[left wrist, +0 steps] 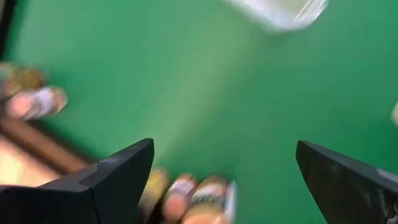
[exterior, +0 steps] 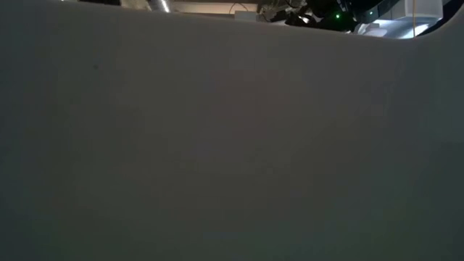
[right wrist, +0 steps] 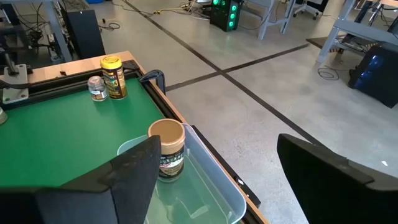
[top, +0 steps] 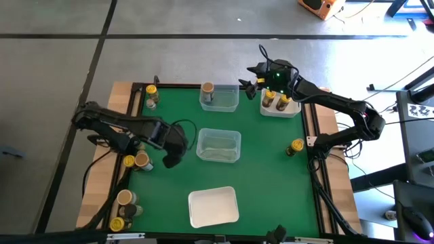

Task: Sort spices by type
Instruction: Put the brown seasoning bottle into the top transparent bin

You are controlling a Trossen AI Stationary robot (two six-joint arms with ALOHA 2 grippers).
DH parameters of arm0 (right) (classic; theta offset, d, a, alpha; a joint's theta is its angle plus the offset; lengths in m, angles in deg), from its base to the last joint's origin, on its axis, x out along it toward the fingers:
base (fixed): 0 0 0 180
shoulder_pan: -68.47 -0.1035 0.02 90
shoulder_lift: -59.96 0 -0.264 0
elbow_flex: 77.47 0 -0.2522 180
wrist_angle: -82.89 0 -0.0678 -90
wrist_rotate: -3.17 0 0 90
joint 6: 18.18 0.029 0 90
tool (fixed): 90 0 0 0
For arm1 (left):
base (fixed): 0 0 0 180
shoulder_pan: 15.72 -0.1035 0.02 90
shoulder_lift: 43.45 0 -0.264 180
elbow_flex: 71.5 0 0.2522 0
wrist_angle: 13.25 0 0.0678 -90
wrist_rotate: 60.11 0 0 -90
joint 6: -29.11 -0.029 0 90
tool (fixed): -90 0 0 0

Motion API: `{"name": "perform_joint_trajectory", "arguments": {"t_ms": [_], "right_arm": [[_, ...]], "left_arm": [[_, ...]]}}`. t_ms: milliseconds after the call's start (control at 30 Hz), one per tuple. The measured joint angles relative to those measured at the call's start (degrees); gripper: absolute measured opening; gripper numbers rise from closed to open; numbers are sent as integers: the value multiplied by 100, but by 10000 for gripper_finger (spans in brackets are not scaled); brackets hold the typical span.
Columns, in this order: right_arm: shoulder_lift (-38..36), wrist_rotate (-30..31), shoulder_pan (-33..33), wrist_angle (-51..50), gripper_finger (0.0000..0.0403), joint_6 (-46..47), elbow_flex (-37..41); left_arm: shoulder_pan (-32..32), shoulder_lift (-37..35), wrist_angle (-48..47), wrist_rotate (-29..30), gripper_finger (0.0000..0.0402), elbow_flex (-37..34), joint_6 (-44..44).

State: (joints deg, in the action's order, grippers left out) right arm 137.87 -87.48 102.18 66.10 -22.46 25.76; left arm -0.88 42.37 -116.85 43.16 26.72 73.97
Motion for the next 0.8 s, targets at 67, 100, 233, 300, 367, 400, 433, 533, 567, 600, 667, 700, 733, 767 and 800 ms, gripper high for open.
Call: {"name": "perform_joint_trajectory", "arguments": {"t_ms": [67, 100, 233, 300, 367, 400, 433, 533, 567, 600, 667, 700, 733, 767, 800], "right_arm": [[0, 0, 0, 0, 319, -4, 0], [0, 0, 0, -2, 319, -10, 0], [0, -2, 0, -7, 319, -26, 0], [0, -2, 0, -7, 319, -26, 0], [0, -2, 0, -7, 319, -28, 0], [0, -2, 0, -11, 319, -41, 0], [0, -2, 0, -22, 319, -47, 0], [0, -2, 0, -28, 319, -48, 0], [0, -2, 0, -28, 319, -48, 0], [0, -2, 0, -26, 319, -50, 0], [0, -2, 0, -26, 319, -50, 0], [0, -2, 0, -26, 319, -52, 0], [0, -2, 0, -26, 319, -52, 0], [0, -2, 0, -25, 319, -52, 0], [0, -2, 0, -24, 319, -53, 0]], "left_arm": [[212, -36, -16, -191, 388, -87, 92], [319, -86, 43, -363, 388, -176, 161], [668, -135, -18, -860, 388, -415, 553], [860, -122, -15, -966, 388, -563, 577], [1031, -125, -11, -985, 388, -735, 548], [1098, -125, -35, -987, 388, -828, 481], [1141, -125, -24, -982, 388, -912, 409], [1211, -125, -26, -977, 388, -1156, 241], [1224, -125, -26, -988, 388, -1232, 221], [1245, -125, -16, -1037, 388, -1302, 212], [1291, -125, -23, -1214, 388, -1427, 146], [1317, -125, -16, -1284, 388, -1501, 106], [1348, -125, -15, -1313, 388, -1584, 73], [1377, -125, -17, -1323, 388, -1666, 64], [1403, -125, -17, -1327, 388, -1744, 46]]}}
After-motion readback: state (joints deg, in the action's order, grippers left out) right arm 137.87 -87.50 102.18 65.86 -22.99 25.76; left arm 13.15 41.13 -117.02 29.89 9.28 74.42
